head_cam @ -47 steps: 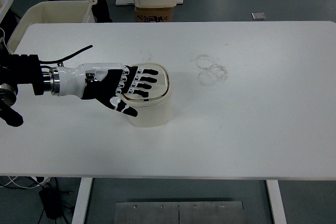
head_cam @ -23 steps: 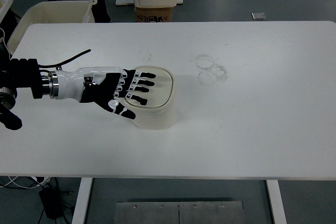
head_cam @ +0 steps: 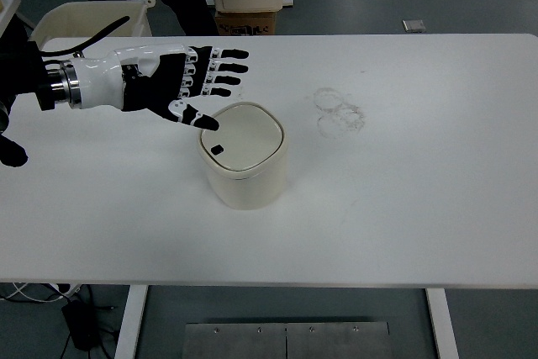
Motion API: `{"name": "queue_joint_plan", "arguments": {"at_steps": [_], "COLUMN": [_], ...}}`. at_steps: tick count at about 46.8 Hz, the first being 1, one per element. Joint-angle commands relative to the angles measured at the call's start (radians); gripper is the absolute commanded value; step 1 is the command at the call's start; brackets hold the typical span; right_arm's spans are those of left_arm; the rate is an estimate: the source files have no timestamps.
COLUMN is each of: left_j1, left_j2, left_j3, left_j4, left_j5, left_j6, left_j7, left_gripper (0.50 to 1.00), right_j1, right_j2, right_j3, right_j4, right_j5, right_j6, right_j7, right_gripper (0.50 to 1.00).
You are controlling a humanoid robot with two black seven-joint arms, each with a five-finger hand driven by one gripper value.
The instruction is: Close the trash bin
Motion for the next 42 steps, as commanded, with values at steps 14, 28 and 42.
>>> {"name": "queue_joint_plan", "arguments": {"at_steps": [14, 28, 42], "left_j1": [0.019, 0.03, 0.109], "left_j2": [-0.037, -0.13, -0.238], "left_j3": [-0.122, -0.143, -0.189], "left_j4": [0.173, 0.389, 0.538], "left_j5": [-0.236, -0.374, -0.44], "left_j6": [0.007, 0.008, 0.01], "left_j7": [-0.04, -0.086, -0.087], "left_gripper": [1.0, 1.0, 1.0], "right_j1": [0.0, 0.0, 0.0], "right_j2": [0.0, 0.0, 0.0], "right_j3": [-0.002, 0.0, 0.0], "right_j4": [0.0, 0.0, 0.0], "right_j5": [0.0, 0.0, 0.0], "right_j6": [0.0, 0.0, -0.002], "right_j7": [0.0, 0.0, 0.0], "right_gripper": [0.993, 0.993, 0.993]}}
